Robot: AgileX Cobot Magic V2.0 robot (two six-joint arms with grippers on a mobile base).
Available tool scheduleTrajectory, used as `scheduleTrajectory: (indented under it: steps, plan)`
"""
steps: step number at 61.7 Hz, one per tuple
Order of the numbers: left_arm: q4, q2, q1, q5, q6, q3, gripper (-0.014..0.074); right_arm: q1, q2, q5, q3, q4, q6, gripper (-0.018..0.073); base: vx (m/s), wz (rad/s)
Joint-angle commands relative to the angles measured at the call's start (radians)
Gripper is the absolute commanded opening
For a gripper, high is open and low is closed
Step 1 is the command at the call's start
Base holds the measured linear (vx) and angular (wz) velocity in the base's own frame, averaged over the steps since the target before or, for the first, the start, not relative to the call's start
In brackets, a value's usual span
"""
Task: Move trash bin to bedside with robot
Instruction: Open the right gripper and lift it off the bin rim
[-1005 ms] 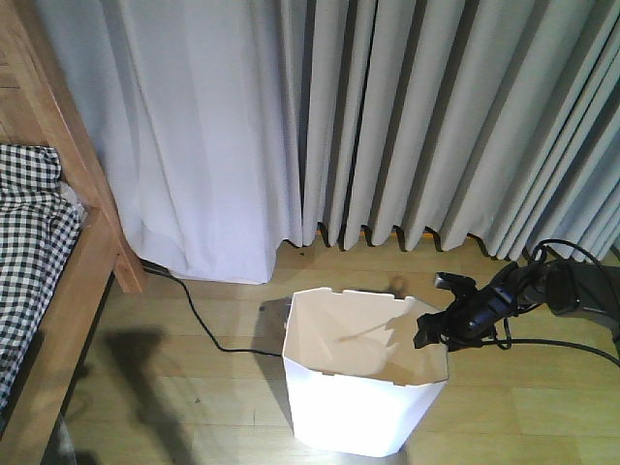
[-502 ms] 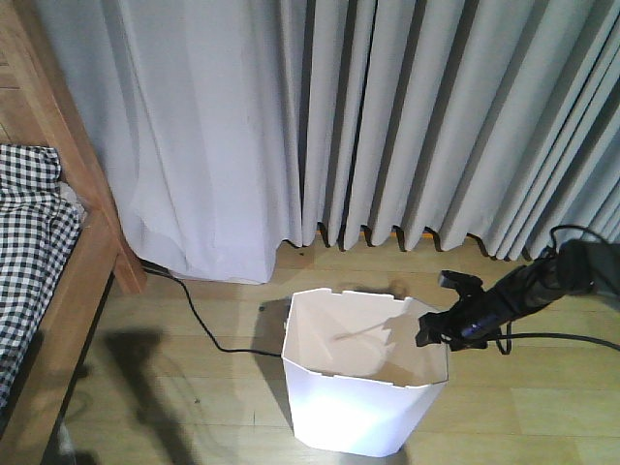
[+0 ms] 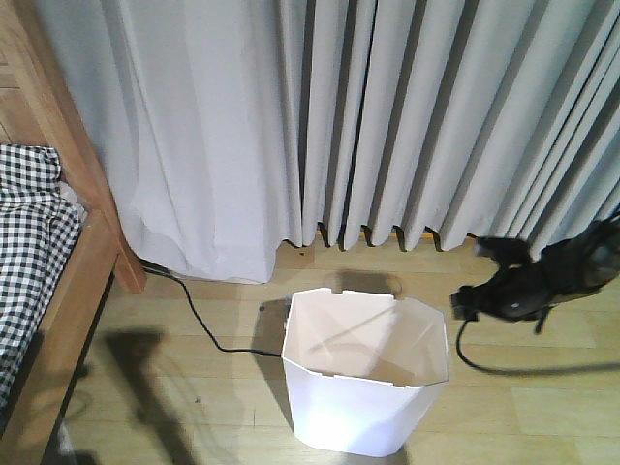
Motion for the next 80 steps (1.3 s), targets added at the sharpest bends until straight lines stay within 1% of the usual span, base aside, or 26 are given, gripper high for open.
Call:
scheduleTrajectory:
  steps: [1,20,30,50,61,70,80]
  plan:
    - [-0.003,-0.015,-0.002,-0.069,-0.004,0.019,-0.0006,-0.005,-0.188,-0.032,0.073,0.002,-0.013,0.0566,0.00,0.00]
    - [-0.003,-0.015,-0.002,-0.069,-0.004,0.019,-0.0006,-0.005,-0.662,-0.124,0.275,0.008,-0.009,0.0566,0.00,0.00]
    - [-0.003,-0.015,-0.002,-0.069,-0.004,0.019,-0.0006,-0.005,-0.893,-0.169,0.331,0.050,-0.008,0.0566,0.00,0.00]
    - [-0.003,-0.015,-0.002,-0.069,-0.004,0.019,-0.0006,-0.005,-1.310,-0.167,0.429,0.119,-0.001,0.0566,0.00,0.00]
    - [-0.003,-0.015,-0.002,-0.069,-0.004,0.019,-0.0006,-0.005,-1.598,-0.169,0.554,0.119,-0.001,0.0566,0.00,0.00]
    - [-0.003,-0.015,-0.002,-0.069,-0.004,0.019,-0.0006,-0.005,-1.847,-0.168,0.688,0.123,-0.001,0.0566,0.00,0.00]
    - [-0.003,-0.015,-0.002,-0.069,-0.004,0.019,-0.0006,-0.005,-2.049,-0.168,0.817,0.123,-0.006,0.0566,0.00,0.00]
